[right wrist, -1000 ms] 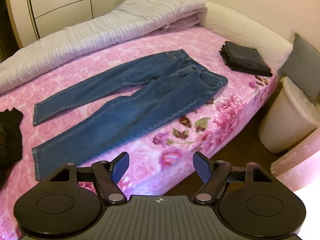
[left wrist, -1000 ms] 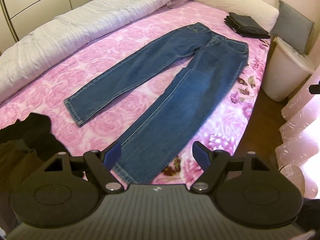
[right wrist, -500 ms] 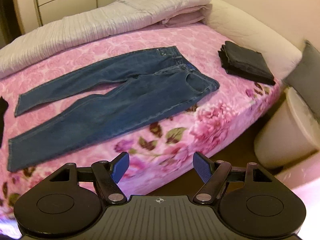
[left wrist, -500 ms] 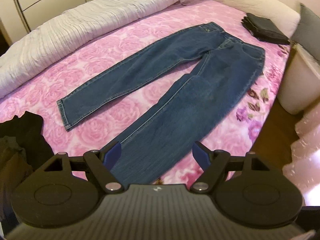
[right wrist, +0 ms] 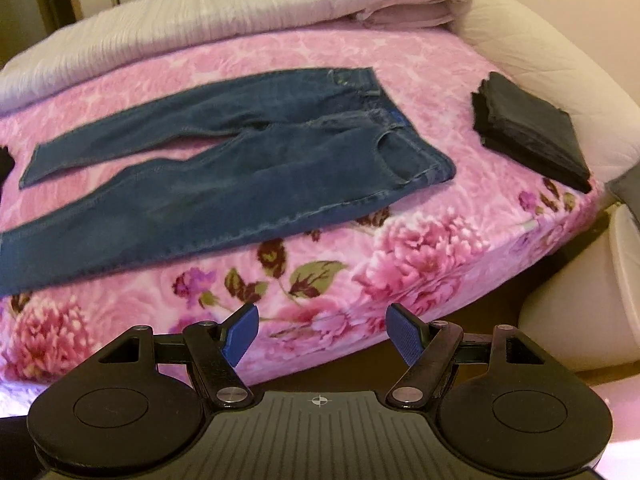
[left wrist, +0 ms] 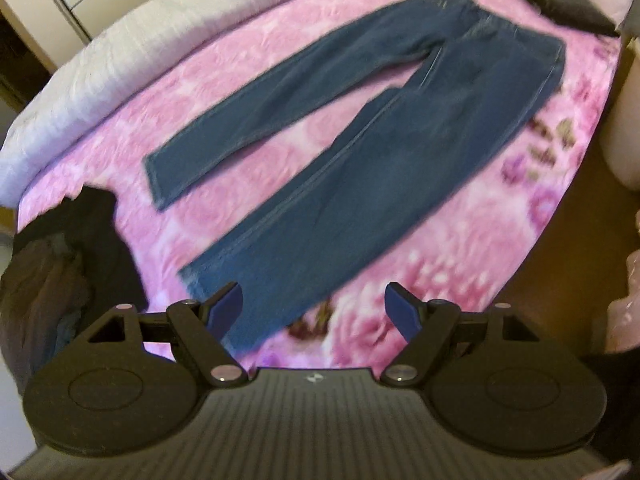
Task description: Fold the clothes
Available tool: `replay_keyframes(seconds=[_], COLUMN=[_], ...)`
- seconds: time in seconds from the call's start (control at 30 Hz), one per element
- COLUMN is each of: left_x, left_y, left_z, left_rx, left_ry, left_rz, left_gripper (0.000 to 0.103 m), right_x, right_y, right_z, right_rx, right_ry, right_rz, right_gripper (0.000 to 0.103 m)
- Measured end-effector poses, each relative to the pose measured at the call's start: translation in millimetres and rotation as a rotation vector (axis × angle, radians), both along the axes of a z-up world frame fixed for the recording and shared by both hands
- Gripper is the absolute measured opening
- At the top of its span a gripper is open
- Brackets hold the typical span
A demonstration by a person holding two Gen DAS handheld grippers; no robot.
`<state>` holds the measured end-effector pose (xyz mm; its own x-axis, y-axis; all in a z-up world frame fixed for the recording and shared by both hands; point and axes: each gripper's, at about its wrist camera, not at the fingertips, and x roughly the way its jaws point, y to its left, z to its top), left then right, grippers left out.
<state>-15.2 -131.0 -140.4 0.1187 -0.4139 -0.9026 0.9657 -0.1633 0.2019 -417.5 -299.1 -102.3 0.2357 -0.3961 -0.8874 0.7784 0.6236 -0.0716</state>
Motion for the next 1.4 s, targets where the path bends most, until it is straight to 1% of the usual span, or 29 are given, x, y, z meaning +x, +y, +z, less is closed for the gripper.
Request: replay_keyframes(seconds=[0.13, 0.23, 0.3, 0.37, 0.5, 0.63, 0.8, 0.9, 1.0, 1.1, 1.17, 1.23, 1.27, 1.33, 1.4], left_x=[8, 7, 5, 2, -4, -12, -36, -57, -78, -95, -104, -113, -117, -125, -132], left_y=[0, -11, -20, -32, -48, -63, -71, -72, -70, -59, -51, -43, -41, -40, -45], left_z=[-17, -25, -32, -38, -35, -39, -48, -57, -64, -66, -69, -73, -77, -90, -106], left_rx=[0.021, -0.004, -0.026, -0.02, -0.041, -0.051, -0.029, 0.002, 0.057, 0.09, 0.098, 0.097, 0.094, 0.085, 0.073], left_ry=[-0.012, -0.014, -0.01, -0.014, -0.003, -0.026, -0.083, -0.127, -0.164, -0.172, -0.184, -0.214, -0.238, -0.273, -0.305], left_rz=[-0.012, -0.047, -0.071, -0.092, -0.122, -0.136, -0.14, -0.107, -0.024, 0.09, 0.131, 0.144, 0.135, 0.092, 0.027], left_gripper=[0.075, 0.075, 0.075, 0.075, 0.075, 0.075, 0.075, 0.075, 0.075, 0.075, 0.075, 0.075, 0.075, 0.075, 0.074], right_x=[18, 27, 33, 39, 45, 47, 45, 36, 27, 20, 20, 20, 20, 20, 20], right_y=[-5, -14, -22, -28, -41, -55, -82, -105, -138, -168, -182, -192, -195, -200, -204], right_z=[2, 7, 10, 13, 19, 19, 4, -11, -28, -44, -54, -60, -64, -75, -87], right_rx=[-0.005, -0.011, -0.02, -0.045, -0.066, -0.084, -0.106, -0.104, -0.066, -0.027, -0.006, -0.002, -0.003, -0.013, -0.022], right_ry=[0.02, 0.02, 0.036, 0.057, 0.074, 0.078, 0.12, 0.141, 0.123, 0.096, 0.113, 0.118, 0.124, 0.142, 0.165], right_rz=[0.04, 0.041, 0.05, 0.06, 0.076, 0.113, 0.243, 0.324, 0.386, 0.468, 0.535, 0.594, 0.624, 0.686, 0.747], right_gripper=[0.074, 0.074, 0.074, 0.074, 0.074, 0.074, 0.074, 0.074, 0.074, 0.074, 0.074, 0.074, 0.074, 0.074, 0.074])
